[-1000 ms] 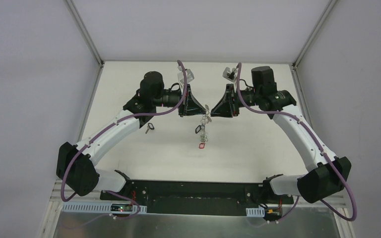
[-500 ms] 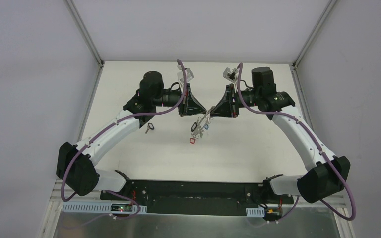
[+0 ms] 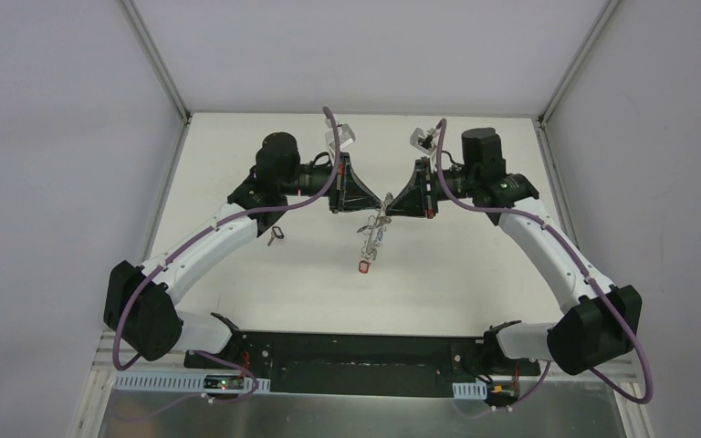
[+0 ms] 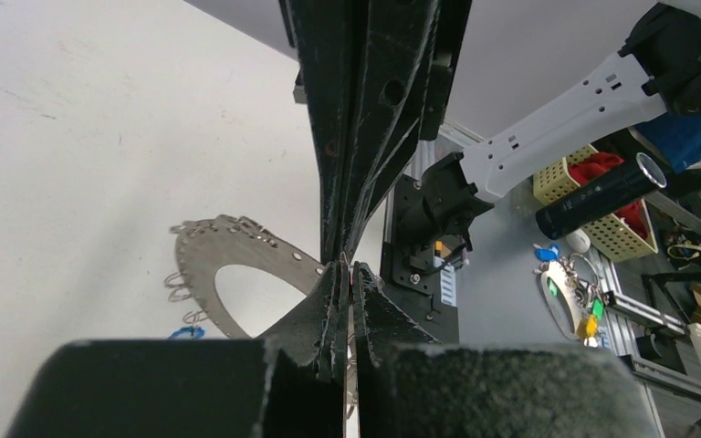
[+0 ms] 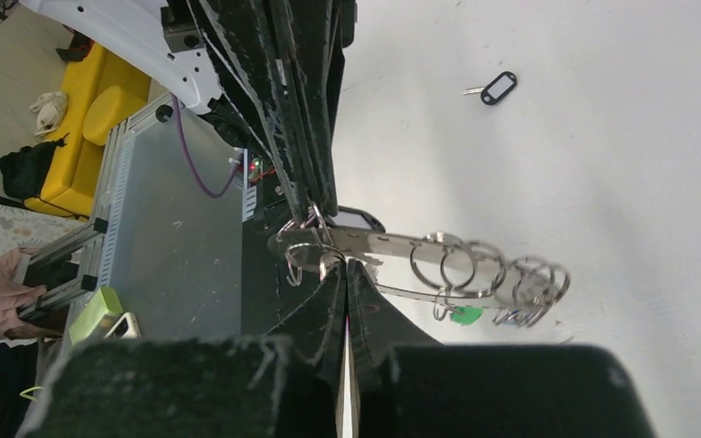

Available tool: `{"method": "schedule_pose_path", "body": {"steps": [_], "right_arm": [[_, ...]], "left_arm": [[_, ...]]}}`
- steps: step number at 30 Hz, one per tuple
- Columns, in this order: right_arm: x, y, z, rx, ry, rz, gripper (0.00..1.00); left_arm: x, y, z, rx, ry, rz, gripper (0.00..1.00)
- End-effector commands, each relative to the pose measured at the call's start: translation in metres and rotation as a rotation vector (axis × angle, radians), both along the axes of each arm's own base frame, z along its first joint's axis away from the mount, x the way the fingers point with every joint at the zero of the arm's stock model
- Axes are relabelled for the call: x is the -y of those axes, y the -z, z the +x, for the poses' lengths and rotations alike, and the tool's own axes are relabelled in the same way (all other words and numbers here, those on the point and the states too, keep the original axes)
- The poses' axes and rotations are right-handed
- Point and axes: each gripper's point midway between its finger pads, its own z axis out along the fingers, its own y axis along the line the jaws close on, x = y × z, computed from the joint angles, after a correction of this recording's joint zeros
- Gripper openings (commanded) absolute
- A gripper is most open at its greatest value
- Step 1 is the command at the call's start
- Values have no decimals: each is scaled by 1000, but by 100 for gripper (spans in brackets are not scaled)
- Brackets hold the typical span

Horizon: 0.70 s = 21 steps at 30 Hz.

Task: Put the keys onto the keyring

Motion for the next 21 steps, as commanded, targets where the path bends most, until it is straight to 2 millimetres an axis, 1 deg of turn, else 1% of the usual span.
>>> {"method": "schedule_pose_path", "body": {"steps": [1,9,14,17,21], "right_arm": [[-2,-6,-4,6,-20,40,0],[-5,-6,-5,-28,-32,60,0],[-2,-8,-4,-6,-24,56,0],[6,-12,-1,29,5,47,6],[18,-23,0,94,30,51,18]], "left_arm": [[-1,-43,-13,110,49,-118,0],[0,-41,-15,106,61,-123,0],[-2,-40,-15,112,61,-117,0],[-4,-40,-15,122,61,-112,0],[-5,-40,-17,124,64,-110,0]]}}
